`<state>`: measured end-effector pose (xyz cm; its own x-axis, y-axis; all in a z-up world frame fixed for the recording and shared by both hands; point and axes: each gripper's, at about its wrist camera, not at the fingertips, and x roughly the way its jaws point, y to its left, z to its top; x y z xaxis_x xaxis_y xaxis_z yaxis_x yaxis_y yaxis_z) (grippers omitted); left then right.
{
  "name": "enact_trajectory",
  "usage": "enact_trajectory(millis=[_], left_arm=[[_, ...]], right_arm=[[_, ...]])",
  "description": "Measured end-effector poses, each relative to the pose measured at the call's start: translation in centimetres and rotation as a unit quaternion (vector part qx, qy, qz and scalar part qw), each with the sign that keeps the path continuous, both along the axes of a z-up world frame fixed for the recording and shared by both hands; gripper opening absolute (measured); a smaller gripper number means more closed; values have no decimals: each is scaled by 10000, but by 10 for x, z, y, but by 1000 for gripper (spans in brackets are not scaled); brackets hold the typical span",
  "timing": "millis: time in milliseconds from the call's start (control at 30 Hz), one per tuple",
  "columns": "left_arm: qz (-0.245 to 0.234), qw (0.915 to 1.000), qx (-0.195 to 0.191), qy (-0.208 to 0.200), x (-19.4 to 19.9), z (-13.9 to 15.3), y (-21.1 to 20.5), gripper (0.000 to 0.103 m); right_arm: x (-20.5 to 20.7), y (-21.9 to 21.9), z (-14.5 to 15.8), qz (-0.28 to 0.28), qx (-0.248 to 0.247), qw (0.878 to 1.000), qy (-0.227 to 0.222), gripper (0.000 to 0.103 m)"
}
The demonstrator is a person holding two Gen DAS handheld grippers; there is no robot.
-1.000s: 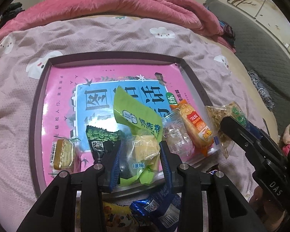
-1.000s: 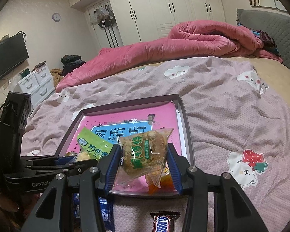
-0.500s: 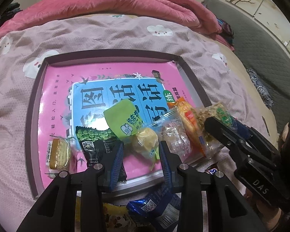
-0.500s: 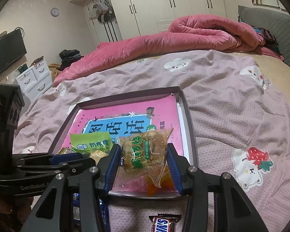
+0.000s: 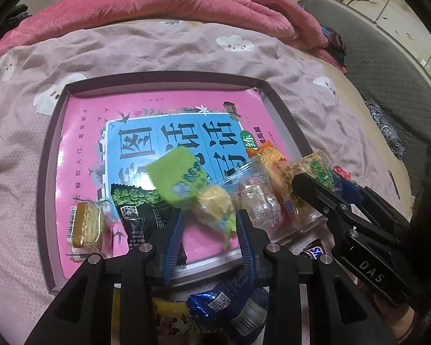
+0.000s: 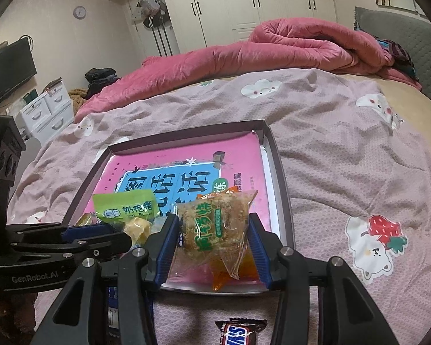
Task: Organize snacks
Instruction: 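Lower the cake bag into the tray with the left tool while the right lowers the pastry bag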
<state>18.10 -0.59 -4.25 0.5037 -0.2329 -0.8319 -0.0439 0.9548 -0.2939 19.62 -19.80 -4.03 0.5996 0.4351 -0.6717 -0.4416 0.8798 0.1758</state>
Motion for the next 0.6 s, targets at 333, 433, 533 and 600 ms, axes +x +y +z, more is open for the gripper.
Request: enact_trajectory(millis=[333, 433, 533, 600], left_arm=[[15, 10000, -10, 14, -3, 0, 1, 38], [13, 10000, -7, 9, -3, 0, 1, 38], [7, 10000, -13, 8, -2, 0, 2, 38], [4, 10000, -6, 11, -2, 0, 2, 38]], right_arm=[[1, 5, -4, 43, -19, 10000, 37, 50], [1, 5, -5, 57, 8, 9999, 95, 50], [1, 7, -6, 73, 29, 9999, 132, 51], [0, 8, -6, 78, 11, 9999, 119, 52]])
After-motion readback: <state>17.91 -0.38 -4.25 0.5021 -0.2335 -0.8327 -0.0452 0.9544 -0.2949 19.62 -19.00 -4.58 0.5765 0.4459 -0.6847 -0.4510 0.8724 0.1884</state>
